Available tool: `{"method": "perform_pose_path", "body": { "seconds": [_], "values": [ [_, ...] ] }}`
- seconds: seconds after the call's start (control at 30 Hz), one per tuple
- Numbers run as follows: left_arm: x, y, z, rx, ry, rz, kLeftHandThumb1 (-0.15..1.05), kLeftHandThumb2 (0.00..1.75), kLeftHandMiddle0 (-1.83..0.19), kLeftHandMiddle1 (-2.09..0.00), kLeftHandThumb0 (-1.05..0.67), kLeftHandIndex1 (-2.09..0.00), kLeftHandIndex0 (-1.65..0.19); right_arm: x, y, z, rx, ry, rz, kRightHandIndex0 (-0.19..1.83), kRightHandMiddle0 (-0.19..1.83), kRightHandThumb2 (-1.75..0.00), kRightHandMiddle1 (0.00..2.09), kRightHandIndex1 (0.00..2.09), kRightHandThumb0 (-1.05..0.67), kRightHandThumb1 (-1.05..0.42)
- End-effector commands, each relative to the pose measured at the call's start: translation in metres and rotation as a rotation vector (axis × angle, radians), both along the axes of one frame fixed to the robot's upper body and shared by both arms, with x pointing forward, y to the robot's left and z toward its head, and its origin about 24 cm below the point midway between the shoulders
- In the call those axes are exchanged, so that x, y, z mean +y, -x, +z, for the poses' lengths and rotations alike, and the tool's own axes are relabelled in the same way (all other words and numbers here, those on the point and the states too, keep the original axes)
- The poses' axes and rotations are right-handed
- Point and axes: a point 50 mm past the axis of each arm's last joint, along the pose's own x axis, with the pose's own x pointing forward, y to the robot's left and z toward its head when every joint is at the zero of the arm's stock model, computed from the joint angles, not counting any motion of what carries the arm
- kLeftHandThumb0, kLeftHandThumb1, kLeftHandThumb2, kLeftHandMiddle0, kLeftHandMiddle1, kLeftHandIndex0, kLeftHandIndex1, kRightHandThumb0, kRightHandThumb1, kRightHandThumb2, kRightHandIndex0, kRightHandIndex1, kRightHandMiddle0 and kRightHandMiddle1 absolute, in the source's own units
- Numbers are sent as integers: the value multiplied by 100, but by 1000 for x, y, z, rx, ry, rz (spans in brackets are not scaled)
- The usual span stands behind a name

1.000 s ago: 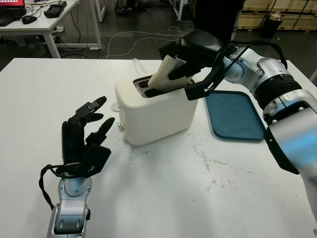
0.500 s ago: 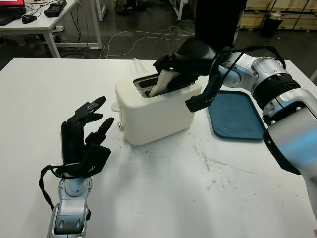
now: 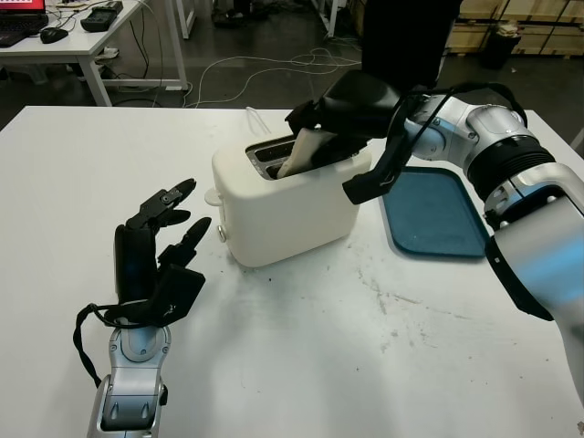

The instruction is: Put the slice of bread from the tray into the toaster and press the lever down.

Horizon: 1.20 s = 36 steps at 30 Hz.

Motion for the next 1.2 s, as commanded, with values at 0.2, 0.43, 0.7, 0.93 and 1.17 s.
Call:
{"method": "perform_pose_path", "body": {
  "seconds": [0.2,0.43,0.7,0.93,1.17],
  "values": [
    [-1,-1,3,-22,-7,-3,92,14,-54,-94,-55,-7,-76,7,-1,20,2,36,-1,43,61,-13,0,22,-81,-92],
    [-2,-1,3,-21,6,-6,92,13,-53,-94,-53,-7,-76,4,-1,32,-26,10,-7,37,55,-23,0,21,-80,-92],
    [-1,-1,3,-18,-2,-6,92,14,-53,-94,-55,-7,-76,-2,-2,43,-76,-131,-21,40,58,-19,1,27,-80,-92],
    [1,-1,3,-18,-5,2,92,14,-53,-95,-54,-7,-76,-32,-2,44,-91,-440,-97,43,61,-24,2,36,-75,-92],
    [3,-2,4,-19,-22,4,92,14,-53,-93,-53,-7,-75,-80,11,-3,35,-915,-195,66,70,-27,3,21,-65,-92]
  ]
}}
